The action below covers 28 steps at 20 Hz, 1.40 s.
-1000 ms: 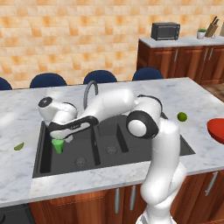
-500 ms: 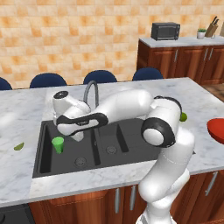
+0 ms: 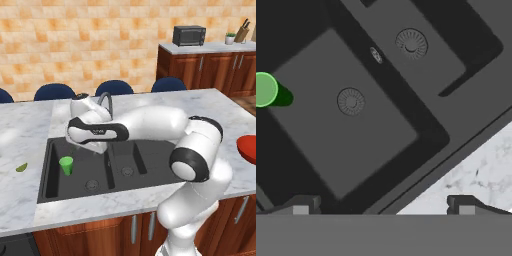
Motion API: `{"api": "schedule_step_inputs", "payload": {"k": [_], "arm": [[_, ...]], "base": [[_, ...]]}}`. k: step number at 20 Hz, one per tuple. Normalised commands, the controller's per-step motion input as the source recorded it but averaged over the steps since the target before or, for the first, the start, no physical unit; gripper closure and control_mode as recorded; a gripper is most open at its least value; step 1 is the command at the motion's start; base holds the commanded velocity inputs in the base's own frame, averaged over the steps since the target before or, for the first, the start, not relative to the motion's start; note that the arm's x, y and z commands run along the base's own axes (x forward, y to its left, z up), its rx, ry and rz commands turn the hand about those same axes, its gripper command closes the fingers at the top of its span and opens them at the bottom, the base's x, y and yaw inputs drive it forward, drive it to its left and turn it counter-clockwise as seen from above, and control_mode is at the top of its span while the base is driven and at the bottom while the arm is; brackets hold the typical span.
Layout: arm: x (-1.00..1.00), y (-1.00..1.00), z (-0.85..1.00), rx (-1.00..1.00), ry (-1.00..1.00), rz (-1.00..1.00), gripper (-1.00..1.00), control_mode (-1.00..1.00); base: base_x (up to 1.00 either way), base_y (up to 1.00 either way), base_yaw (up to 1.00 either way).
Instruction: Remove the lemon wedge and lime from the sink. Then move the bowl and cup from the counter to the sink for washing.
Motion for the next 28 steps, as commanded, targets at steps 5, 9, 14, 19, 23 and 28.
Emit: {"api": "schedule_step_inputs", "payload": {"k": [5, 9, 14, 19, 23, 28], "arm": [[-0.42, -0.29, 0.21, -0.04, 0.00, 0.31, -1.00, -1.00], [-0.34, -0.36, 0.19, 0.00, 0.07, 0.13, -1.00, -1.00], [-0.31, -0.39, 0.21, 0.00, 0.08, 0.09, -1.00, -1.00], [-0.31, -0.40, 0.22, 0.00, 0.05, 0.13, -1.00, -1.00], [-0.27, -0.40, 0.14, 0.00, 0.03, 0.14, -1.00, -1.00], [-0.27, -0.42, 0.09, 0.00, 0.00, 0.15, -1.00, -1.00]], "base": [[0.00, 0.00, 0.00], [0.00, 0.00, 0.00], [0.00, 0.00, 0.00], [0.00, 0.00, 0.00], [0.00, 0.00, 0.00], [0.00, 0.00, 0.00]]}}
